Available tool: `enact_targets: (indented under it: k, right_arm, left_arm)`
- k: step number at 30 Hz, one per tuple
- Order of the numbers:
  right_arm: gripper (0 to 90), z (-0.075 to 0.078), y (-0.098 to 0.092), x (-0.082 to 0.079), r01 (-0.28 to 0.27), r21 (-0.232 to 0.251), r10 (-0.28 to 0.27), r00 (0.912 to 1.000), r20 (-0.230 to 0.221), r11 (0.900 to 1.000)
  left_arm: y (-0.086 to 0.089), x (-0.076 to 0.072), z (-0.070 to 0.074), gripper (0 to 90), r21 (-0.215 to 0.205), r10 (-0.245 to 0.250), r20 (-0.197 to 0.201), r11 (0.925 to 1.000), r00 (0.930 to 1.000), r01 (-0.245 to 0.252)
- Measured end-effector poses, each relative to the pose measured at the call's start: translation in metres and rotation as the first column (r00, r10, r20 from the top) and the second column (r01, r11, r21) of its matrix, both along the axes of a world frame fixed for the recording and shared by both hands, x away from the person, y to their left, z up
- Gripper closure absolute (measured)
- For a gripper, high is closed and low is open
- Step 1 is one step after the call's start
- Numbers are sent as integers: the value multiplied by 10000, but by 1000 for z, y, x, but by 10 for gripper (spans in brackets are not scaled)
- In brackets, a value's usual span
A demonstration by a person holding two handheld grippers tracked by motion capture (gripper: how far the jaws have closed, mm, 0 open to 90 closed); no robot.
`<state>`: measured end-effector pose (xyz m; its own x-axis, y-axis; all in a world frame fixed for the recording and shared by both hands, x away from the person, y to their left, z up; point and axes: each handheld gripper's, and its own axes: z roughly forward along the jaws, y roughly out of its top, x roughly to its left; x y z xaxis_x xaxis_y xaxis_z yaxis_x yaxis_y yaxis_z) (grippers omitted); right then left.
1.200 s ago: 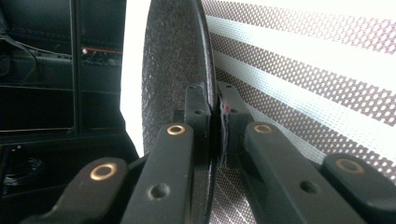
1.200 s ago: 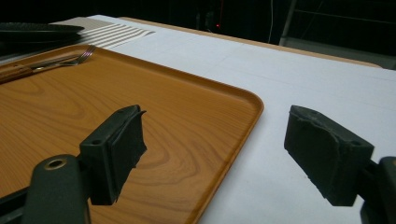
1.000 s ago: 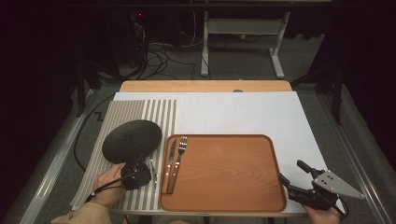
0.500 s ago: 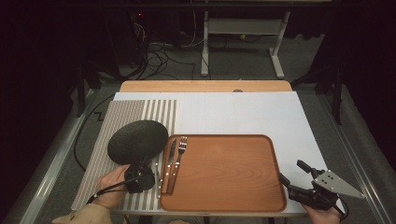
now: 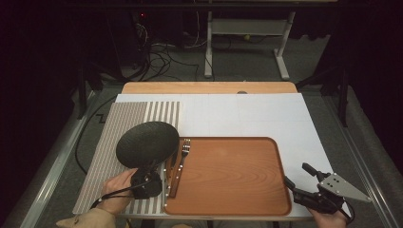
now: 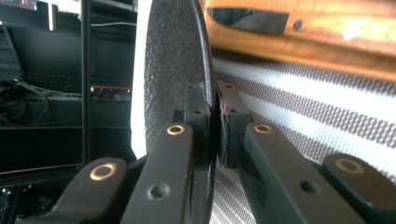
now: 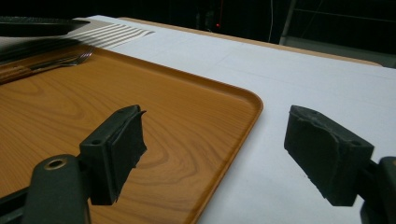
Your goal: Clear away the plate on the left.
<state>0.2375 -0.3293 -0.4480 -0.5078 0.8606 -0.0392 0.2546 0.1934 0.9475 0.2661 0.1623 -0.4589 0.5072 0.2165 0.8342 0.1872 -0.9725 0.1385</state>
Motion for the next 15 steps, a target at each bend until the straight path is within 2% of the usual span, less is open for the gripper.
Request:
enact_targets:
  k: [15]
  right_arm:
    - [215, 0, 0, 0, -10, -27, 10, 10000, -8, 10000]
  left_arm:
    - [-15, -10, 12, 815, -140, -728, 124, 9972, 9973, 729]
